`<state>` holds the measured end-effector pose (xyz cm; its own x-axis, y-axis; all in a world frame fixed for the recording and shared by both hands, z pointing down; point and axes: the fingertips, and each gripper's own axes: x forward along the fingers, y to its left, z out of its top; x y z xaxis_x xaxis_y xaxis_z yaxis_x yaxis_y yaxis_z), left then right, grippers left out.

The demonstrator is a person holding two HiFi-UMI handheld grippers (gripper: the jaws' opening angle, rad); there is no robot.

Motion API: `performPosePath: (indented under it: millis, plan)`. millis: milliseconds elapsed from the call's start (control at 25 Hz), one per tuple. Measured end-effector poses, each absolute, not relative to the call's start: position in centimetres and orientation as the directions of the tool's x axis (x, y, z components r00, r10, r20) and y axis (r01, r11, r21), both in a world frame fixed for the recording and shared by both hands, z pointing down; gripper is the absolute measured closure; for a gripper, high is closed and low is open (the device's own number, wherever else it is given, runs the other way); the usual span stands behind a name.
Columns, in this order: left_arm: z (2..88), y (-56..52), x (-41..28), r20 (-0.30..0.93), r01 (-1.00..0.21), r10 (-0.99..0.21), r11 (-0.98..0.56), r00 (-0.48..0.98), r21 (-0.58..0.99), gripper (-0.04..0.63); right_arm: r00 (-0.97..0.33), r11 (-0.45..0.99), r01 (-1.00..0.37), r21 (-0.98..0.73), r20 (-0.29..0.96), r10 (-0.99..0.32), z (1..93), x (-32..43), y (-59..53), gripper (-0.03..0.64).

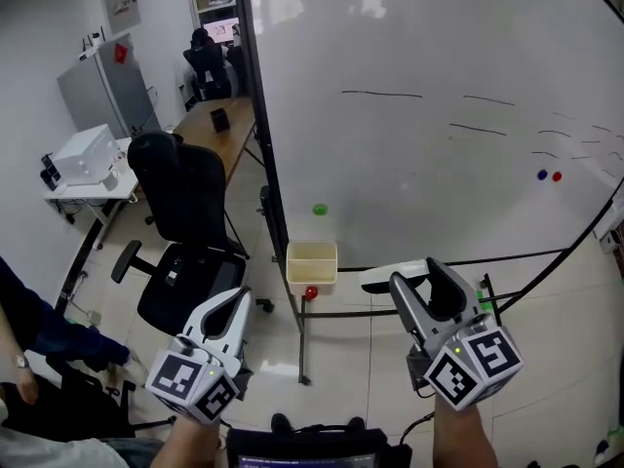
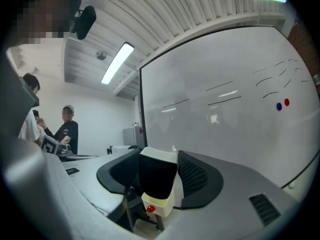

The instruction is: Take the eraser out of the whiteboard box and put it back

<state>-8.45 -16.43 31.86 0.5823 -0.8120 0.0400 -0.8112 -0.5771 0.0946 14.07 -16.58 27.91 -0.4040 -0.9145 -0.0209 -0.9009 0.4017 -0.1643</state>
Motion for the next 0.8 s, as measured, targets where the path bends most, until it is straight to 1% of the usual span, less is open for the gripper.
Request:
performPosePath:
  millis: [200, 440, 720, 800]
  plan:
    - [31.2, -14.8, -10.6, 0.023, -0.799, -0.801, -0.594, 0.598, 0.091, 0.561, -0.391, 0.389, -0.905, -0.171, -0.023, -0.920, 27.6, 12.4, -14.8, 0.348]
    - [30.6, -13.6, -11.3, -0.001, -0.769, -0.772, -0.632, 0.635, 0.096, 0.563, -0.377, 0.377, -0.914, -0.151, -0.031, -0.926, 26.9, 11.3, -13.0, 0.348]
    - [31.2, -12.9, -11.5, 0.020, -0.757, -0.759, -0.648, 0.651, 0.080, 0.561, -0.374, 0.375, -0.917, -0.136, -0.035, -0.927, 26.2, 10.6, -12.1, 0.348]
    - [31.4, -12.7, -11.4, 0.034, -0.759, -0.758, -0.649, 0.651, 0.053, 0.562, -0.373, 0.374, -0.917, -0.138, -0.037, -0.927, 26.1, 10.6, -11.9, 0.348]
